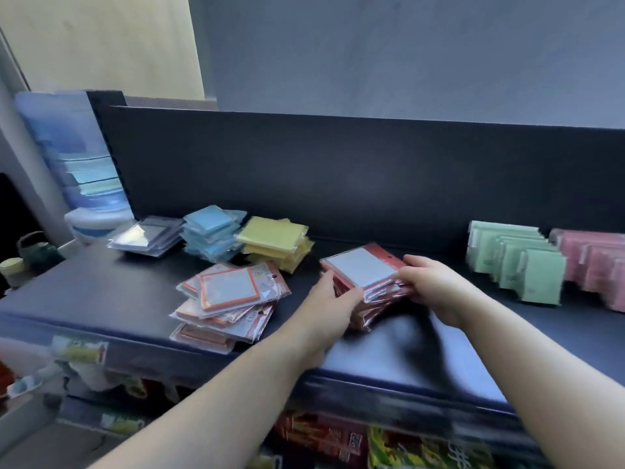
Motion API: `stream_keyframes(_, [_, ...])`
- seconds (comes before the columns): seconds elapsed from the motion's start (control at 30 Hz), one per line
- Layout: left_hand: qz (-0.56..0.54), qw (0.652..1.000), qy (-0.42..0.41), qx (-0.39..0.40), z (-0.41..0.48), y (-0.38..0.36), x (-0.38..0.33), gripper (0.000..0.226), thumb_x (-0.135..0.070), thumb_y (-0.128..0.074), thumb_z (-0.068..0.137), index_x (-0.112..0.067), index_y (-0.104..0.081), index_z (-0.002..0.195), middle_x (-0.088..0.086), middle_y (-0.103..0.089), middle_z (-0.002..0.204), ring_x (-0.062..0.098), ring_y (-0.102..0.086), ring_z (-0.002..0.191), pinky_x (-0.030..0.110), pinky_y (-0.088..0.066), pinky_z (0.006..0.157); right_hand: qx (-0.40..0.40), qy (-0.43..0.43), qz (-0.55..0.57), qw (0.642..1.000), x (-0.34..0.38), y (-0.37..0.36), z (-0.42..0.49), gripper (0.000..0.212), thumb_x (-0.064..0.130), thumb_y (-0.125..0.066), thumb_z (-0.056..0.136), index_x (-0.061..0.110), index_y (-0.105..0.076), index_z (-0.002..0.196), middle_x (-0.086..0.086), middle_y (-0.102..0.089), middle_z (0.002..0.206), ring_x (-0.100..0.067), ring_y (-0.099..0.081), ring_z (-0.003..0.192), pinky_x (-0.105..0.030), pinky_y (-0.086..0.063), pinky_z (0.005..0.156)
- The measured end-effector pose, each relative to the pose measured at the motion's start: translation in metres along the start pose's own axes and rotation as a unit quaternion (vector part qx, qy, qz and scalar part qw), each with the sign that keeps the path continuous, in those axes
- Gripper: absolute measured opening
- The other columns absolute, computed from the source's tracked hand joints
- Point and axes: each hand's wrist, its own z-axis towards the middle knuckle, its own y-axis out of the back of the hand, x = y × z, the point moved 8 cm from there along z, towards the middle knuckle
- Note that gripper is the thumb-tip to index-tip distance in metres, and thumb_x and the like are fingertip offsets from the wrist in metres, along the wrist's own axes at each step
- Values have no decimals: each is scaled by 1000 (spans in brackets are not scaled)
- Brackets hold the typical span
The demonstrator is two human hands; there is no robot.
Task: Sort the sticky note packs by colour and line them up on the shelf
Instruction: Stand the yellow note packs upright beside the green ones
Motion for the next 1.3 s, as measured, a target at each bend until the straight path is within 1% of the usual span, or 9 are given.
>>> stream_keyframes(0.13, [96, 994, -10, -59, 22, 29, -26, 51, -33, -53, 87, -12, -46, 132, 8, -48, 137, 25, -55, 116, 38, -49, 95, -82, -27, 63, 994, -11, 8, -13, 74, 18, -60, 88, 16, -20, 150, -2, -46, 132, -14, -54, 93, -28, -44, 73])
stream_keyframes(0.23, [171, 983, 4, -73, 44, 40, -46, 65, -41, -47, 88, -7, -34, 142, 11, -36, 147, 32, -45, 125, 41, -38, 105, -128, -47, 120, 983, -16, 1, -26, 75, 21, -62, 88, 9, -18, 149, -6, -46, 132, -23, -49, 118, -39, -42, 99])
stream_keyframes(0.33, [178, 983, 39, -17, 58, 29, -48, 49, -39, -44, 90, -2, -52, 121, 14, -60, 105, 29, -54, 87, 34, -42, 75, -122, -61, 189, 972, -13, -16, -39, 36, 20, -60, 91, 10, -41, 120, -2, -55, 103, -22, -52, 110, -45, -33, 107])
stream_keyframes(0.43, [204, 975, 68, 54, 62, 17, -31, 46, -41, -51, 88, -1, -59, 111, 13, -67, 99, 29, -65, 86, 33, -48, 72, -95, -65, 196, 974, -9, -32, -39, 9, 21, -58, 92, 17, -51, 96, 4, -63, 98, -15, -56, 94, -42, -37, 98])
stream_keyframes(0.6, [174, 977, 93, 82, 57, 22, -21, 47, -55, -60, 62, -12, -60, 80, 4, -58, 80, 25, -52, 71, 34, -39, 70, -102, -59, 209, 971, -16, -28, -19, 98, 20, -72, 82, 16, -2, 151, -4, -49, 135, -25, -61, 107, -45, -53, 90])
stream_keyframes(0.7, [90, 987, 115, 73, 54, 32, -15, 27, -34, -59, 91, -12, -64, 76, -1, -70, 74, 19, -64, 68, 28, -47, 73, -67, -65, 185, 978, -16, -30, -10, 72, 10, -72, 79, 8, -29, 137, -10, -61, 117, -24, -67, 90, -37, -56, 69])
stream_keyframes(0.87, [-31, 988, 148, 46, 48, 33, -16, 19, -22, -50, 99, -10, -63, 92, 2, -70, 57, 13, -65, 43, 24, -50, 38, 57, -33, 143, 988, 4, -50, -7, 20, -1, -63, 84, 5, -62, 104, -9, -73, 91, -20, -70, 74, -26, -53, 59])
stream_keyframes(1.07, [-93, 985, 141, -21, 47, 29, -5, 24, -14, -55, 94, 3, -65, 107, 18, -73, 95, 30, -70, 83, 41, -56, 81, 175, 5, 144, 974, 3, -63, -7, 28, 2, -57, 89, 5, -63, 116, -11, -72, 105, -21, -69, 86, -25, -52, 70])
stream_keyframes(1.3, [-121, 992, 47, -6, 48, -1, -17, 23, -1, -58, 89, 1, -63, 111, 20, -72, 99, 28, -72, 79, 35, -59, 63, 198, 47, 158, 966, 3, -33, -7, 60, 2, -71, 67, 8, -55, 125, -11, -69, 113, -26, -67, 103, -28, -53, 80])
